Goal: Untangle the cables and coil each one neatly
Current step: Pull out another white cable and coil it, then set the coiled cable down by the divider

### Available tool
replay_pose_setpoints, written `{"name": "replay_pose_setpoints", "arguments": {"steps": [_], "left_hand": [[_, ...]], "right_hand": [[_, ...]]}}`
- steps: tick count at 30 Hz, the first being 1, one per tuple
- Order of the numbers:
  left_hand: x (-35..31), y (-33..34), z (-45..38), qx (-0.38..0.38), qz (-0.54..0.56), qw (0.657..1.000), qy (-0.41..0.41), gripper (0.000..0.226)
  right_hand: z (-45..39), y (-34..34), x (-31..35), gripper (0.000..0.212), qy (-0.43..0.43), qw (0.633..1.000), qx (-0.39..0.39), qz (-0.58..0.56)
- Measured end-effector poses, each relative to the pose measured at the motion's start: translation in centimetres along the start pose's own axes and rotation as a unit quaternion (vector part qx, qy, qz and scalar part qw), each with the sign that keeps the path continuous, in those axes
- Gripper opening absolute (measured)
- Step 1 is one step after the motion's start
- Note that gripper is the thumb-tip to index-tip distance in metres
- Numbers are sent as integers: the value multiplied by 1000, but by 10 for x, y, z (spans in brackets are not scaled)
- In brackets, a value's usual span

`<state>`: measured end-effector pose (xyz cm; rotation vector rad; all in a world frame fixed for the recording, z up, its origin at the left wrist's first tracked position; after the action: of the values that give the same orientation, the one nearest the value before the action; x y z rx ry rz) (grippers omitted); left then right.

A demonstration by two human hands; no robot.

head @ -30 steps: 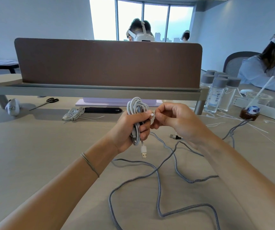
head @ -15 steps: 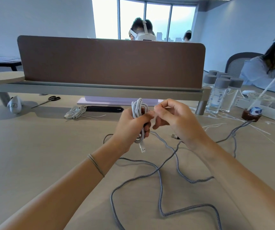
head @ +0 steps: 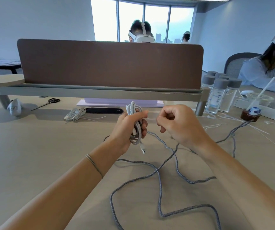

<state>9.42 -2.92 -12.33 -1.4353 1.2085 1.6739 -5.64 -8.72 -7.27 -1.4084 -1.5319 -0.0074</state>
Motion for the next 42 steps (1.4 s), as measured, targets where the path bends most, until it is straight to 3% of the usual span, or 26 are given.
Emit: {"name": "replay_pose_setpoints", "arguments": {"steps": [5, 12, 17, 19, 21, 24, 27, 31, 36, 42], "left_hand": [[5, -4, -2, 60, 14, 996, -65, 21], [-9, -22, -3, 134, 58, 986, -85, 32], [-14, -12, 3, 240, 120, 955, -125, 25], [-10, -12, 2, 218, 61, 968, -111, 14], [-7, -17, -4, 121, -63, 989, -58, 7], [-4, -28, -11, 29, -75, 996, -32, 16], [-5, -34, -11, 38, -82, 995, -52, 27], [-8, -35, -11, 79, -89, 991, -61, 21], [1, -37, -13, 55, -97, 990, -87, 21], [13, -56, -21, 32, -94, 985, -140, 38]], "right_hand": [[-1, 1, -1, 21, 4, 1000, 20, -16], [-7, -11, -22, 23, 19, 1000, -5, 16], [-8, -7, -39, 23, 49, 998, -3, 45], [-8, -10, -38, 23, 51, 998, -6, 49], [-7, -12, -32, 22, 45, 998, 0, 34], [-5, -9, -21, 22, 17, 999, 24, 37], [-5, -9, -19, 22, 2, 999, 28, 42], [-7, -11, -25, 23, 6, 998, 22, 63], [-10, -14, -37, 23, 19, 994, 30, 100], [-15, -1, -58, 23, 71, 991, 39, 105]]}}
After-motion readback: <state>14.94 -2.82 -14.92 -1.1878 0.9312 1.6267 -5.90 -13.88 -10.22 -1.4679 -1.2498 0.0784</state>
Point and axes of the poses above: each hand's wrist, its own z-axis away from the middle knuckle, its own y-axis out of the palm, x = y × z, the point moved 4 cm from there along -z, towards the middle knuckle, and after that the axes turned 3 degrees about -y, right-handed, at the moved point
